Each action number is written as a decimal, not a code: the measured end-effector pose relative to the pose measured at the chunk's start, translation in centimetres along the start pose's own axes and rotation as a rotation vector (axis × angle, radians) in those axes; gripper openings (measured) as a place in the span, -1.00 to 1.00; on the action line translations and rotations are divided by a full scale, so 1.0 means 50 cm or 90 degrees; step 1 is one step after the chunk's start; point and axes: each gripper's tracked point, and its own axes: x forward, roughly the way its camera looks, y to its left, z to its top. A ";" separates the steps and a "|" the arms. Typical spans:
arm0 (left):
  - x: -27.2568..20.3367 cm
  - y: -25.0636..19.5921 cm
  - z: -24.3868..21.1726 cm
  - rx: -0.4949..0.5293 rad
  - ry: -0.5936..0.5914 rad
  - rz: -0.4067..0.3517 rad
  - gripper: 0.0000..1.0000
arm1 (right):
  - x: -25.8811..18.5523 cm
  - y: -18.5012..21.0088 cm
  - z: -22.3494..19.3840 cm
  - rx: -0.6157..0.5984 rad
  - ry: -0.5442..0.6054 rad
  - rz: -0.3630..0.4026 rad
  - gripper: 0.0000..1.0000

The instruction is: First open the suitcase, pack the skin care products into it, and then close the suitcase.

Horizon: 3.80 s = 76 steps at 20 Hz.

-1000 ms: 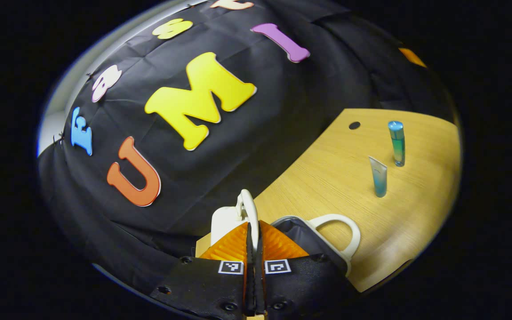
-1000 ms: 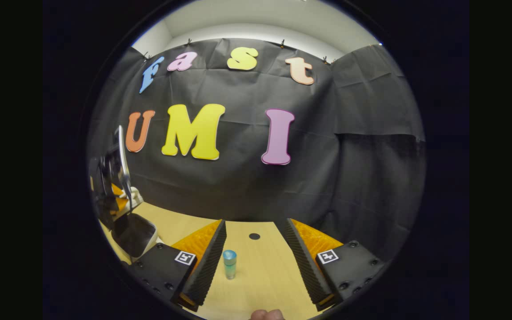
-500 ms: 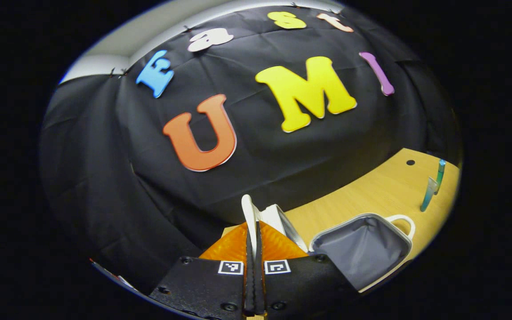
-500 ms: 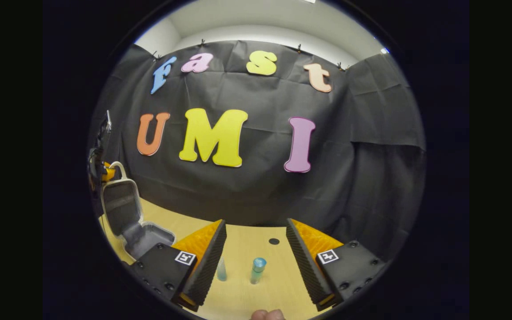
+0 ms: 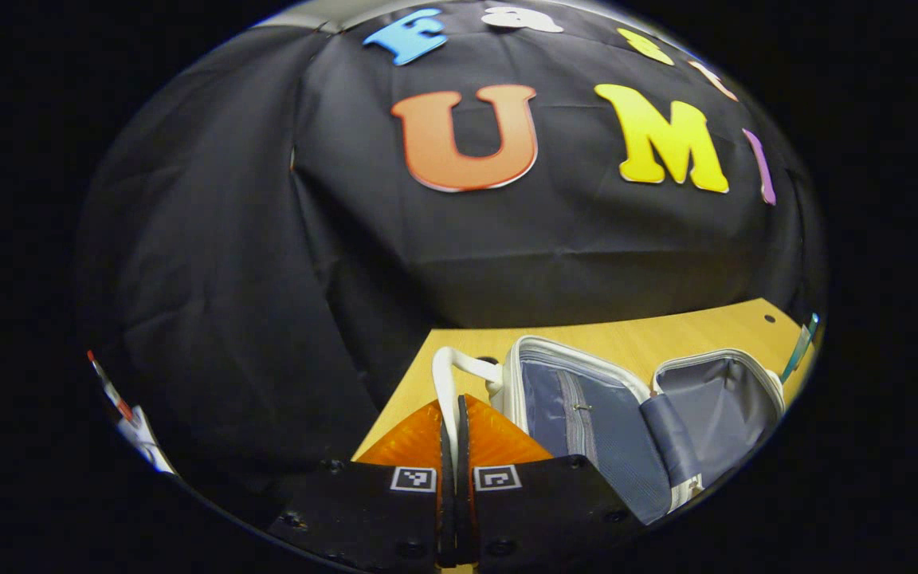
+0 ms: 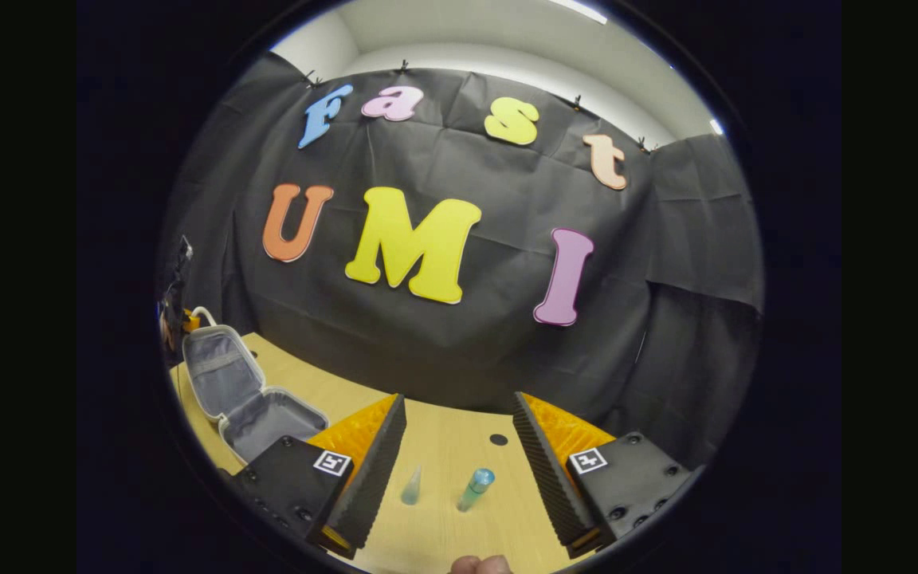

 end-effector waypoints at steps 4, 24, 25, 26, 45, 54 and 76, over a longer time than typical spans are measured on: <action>0.049 -0.011 -0.113 -0.152 0.090 -0.037 -0.93 | 0.001 0.035 -0.001 -0.004 0.016 0.003 0.60; -0.085 -0.158 0.046 -0.049 0.017 -0.050 0.95 | 0.010 0.022 -0.070 0.058 0.035 0.024 0.61; -0.104 -0.185 0.069 -0.035 0.001 -0.051 0.95 | 0.011 0.011 -0.075 0.063 0.037 0.024 0.60; -0.120 -0.214 0.089 -0.024 -0.014 -0.052 0.95 | 0.014 -0.001 -0.078 0.069 0.035 0.021 0.62; -0.316 -0.951 0.014 0.009 -0.012 -0.263 0.94 | 0.038 -0.237 -0.245 0.090 0.092 -0.002 0.61; -0.301 -1.197 -0.076 0.031 0.048 -0.358 0.95 | 0.033 -0.332 -0.305 0.090 0.123 -0.015 0.61; -0.071 -1.263 -0.261 0.084 0.170 -0.294 0.01 | 0.059 -0.357 -0.439 0.114 0.229 0.005 0.61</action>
